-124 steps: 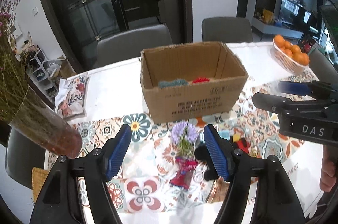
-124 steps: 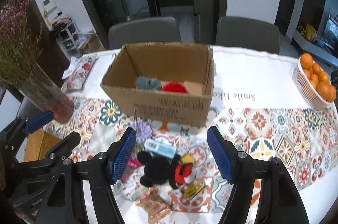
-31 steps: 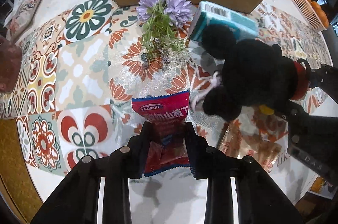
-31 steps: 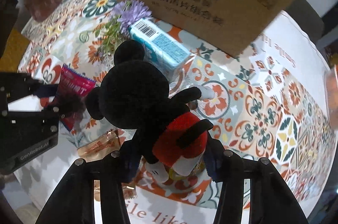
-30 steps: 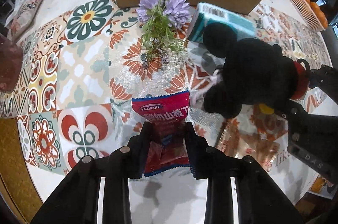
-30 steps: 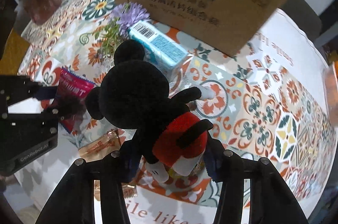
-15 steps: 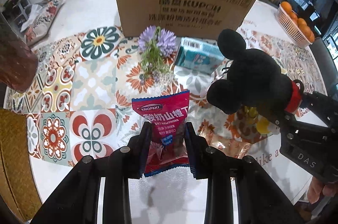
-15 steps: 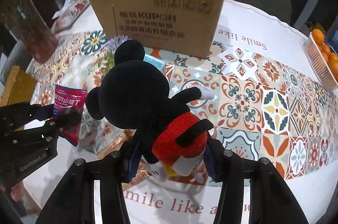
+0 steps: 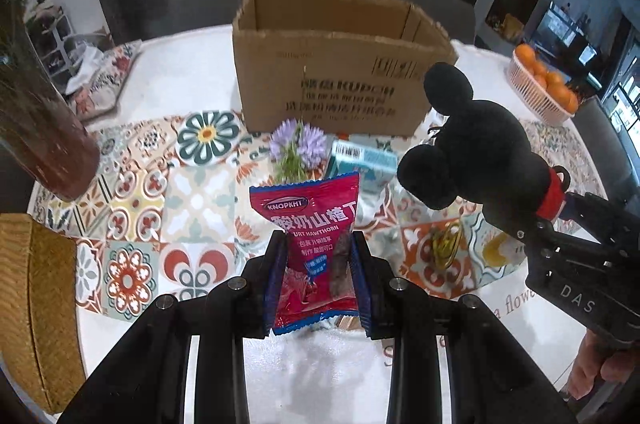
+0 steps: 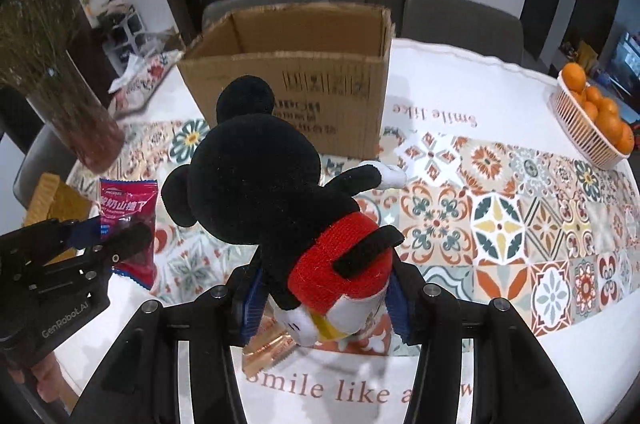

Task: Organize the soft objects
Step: 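Lift the snack bag and Mickey plush and carry both over the box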

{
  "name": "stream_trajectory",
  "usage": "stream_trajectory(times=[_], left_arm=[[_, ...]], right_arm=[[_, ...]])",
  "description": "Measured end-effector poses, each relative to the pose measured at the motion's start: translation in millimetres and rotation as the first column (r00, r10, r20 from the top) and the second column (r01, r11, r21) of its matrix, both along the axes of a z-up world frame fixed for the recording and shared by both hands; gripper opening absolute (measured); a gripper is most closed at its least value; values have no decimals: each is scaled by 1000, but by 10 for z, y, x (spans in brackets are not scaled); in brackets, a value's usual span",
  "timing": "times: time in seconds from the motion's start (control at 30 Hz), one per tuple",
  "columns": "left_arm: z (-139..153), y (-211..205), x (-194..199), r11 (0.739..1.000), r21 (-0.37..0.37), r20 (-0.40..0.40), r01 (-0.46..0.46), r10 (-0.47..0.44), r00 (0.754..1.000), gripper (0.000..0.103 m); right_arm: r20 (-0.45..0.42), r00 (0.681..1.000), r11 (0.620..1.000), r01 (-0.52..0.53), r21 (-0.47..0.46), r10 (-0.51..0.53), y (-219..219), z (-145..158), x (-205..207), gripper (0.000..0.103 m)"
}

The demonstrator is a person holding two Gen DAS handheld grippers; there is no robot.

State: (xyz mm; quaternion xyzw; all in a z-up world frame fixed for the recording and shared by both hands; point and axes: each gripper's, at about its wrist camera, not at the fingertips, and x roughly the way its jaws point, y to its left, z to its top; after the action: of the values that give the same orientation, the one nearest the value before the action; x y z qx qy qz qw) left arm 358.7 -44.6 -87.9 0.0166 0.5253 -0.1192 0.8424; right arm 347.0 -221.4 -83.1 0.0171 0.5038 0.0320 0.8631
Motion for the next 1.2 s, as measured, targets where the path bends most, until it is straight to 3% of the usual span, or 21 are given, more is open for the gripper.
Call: stream_trajectory(times=[0.57,1.2], left_arm=[[687,-31,13,999,-29,194,20,-14,981,31],[1009,-32,464,999,-47,313,-2,16,950,31]], right_arm=[[181,983,999,7,38,-14,-33,649,-4,52],[242,970,998,-4,64,-12,-52,893,467,52]])
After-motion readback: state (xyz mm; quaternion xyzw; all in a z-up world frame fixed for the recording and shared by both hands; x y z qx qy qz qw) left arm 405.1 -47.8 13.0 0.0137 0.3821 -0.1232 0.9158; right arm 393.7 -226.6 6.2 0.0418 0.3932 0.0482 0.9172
